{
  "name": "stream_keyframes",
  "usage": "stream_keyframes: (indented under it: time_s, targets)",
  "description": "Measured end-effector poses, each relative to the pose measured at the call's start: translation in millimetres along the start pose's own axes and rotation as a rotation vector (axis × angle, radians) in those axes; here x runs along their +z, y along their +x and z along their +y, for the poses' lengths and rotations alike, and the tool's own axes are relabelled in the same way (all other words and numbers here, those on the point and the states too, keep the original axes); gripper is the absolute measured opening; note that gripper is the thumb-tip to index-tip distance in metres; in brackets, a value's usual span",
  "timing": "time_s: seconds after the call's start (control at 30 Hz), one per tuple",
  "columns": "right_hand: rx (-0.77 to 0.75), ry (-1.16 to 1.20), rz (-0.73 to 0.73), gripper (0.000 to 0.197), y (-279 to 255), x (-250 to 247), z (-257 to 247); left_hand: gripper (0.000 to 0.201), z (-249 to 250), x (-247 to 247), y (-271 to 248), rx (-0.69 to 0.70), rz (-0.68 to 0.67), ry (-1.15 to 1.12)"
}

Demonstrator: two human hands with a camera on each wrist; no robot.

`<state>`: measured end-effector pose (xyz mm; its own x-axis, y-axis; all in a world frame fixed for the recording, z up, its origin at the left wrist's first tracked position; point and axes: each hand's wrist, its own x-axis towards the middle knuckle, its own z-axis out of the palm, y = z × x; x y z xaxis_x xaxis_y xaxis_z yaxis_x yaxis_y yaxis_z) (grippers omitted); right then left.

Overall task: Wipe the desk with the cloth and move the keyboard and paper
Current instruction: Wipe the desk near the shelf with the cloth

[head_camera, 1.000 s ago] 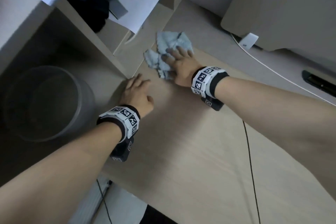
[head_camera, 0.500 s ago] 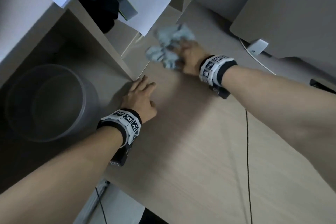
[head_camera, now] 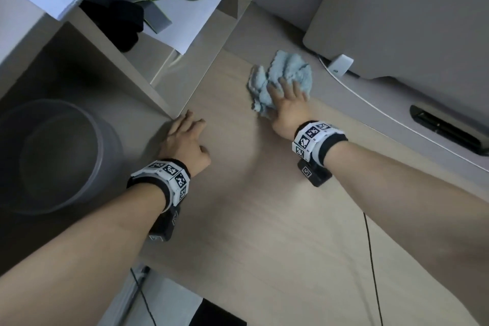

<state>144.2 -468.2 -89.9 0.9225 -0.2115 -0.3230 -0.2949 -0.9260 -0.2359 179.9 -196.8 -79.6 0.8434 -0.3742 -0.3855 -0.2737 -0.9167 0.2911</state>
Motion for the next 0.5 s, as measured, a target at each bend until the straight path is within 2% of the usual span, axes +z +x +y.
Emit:
stream_keyframes:
  time_s: [0.07,0.1,0.23,0.3,0.43,0.5]
  targets:
    - [-0.142,-0.037,-0.068,0.071,-17.4,5.5,7.5,0.071,0.3,-1.2,1.1,0.0,-0.014,0.02]
    - [-0.114,-0.036,-0.068,0.07,-24.9,1.8,20.0,0.071,1.4,-2.8,1.1,0.0,-0.024,0.021]
    - [0.29,0.032,0.027,0.065,-49.7,-8.2,77.1,0.069,7.0,-8.4,-0.8,0.015,-0.005,0.057]
    - [0.375,0.001,0.015,0.063,-56.8,-6.8,84.9,0.068,8.0,-9.4,-2.0,0.01,0.011,0.071]
    - [0.457,0.026,0.025,0.065,-27.3,-16.4,52.0,0.069,7.8,-10.2,-2.6,0.004,-0.014,0.07]
    - [0.317,0.023,-0.014,0.068,-10.1,-17.6,14.7,0.068,9.3,-14.1,-3.8,0.007,-0.022,0.075]
